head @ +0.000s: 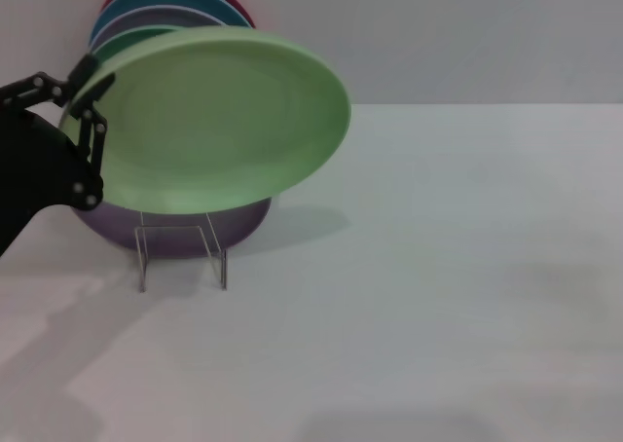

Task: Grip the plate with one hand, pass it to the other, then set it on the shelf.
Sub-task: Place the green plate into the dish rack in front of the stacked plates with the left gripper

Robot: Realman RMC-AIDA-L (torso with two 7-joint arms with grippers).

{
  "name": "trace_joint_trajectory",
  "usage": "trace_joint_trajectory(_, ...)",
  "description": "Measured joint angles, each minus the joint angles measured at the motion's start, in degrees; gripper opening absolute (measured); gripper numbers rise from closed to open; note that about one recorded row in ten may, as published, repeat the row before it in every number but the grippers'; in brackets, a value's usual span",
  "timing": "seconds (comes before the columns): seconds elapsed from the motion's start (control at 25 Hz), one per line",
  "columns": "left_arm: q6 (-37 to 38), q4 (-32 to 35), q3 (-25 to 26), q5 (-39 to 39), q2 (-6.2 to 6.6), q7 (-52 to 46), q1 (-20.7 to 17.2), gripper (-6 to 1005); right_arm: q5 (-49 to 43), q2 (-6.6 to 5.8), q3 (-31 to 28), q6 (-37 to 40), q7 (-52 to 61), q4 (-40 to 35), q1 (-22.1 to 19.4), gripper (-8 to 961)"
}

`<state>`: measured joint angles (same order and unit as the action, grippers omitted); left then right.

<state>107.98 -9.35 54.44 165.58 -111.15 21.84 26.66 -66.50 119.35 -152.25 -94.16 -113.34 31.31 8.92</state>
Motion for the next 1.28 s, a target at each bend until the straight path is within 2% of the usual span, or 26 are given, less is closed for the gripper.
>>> trace_joint_trajectory(0.4,0.5,1.7,-1.1,0.0,0.74,2.7,2.6,53,0.1,0.05,1.4,-2.2,0.2,-0.8,0.5,614)
trace_joint_trajectory(0.64,0.0,6.9,-3.6,0.0,0.94,5.8,5.6,53,0.1,0.0,1.9,-3.2,0.2,-1.0,0.6,614)
trace_joint_trajectory(1.28,-2.7,9.3,-4.2,0.0,1.94,7.5,5.7,52,0.1,0.0,2.8,-3.9,0.1,-1.1,1.6,615)
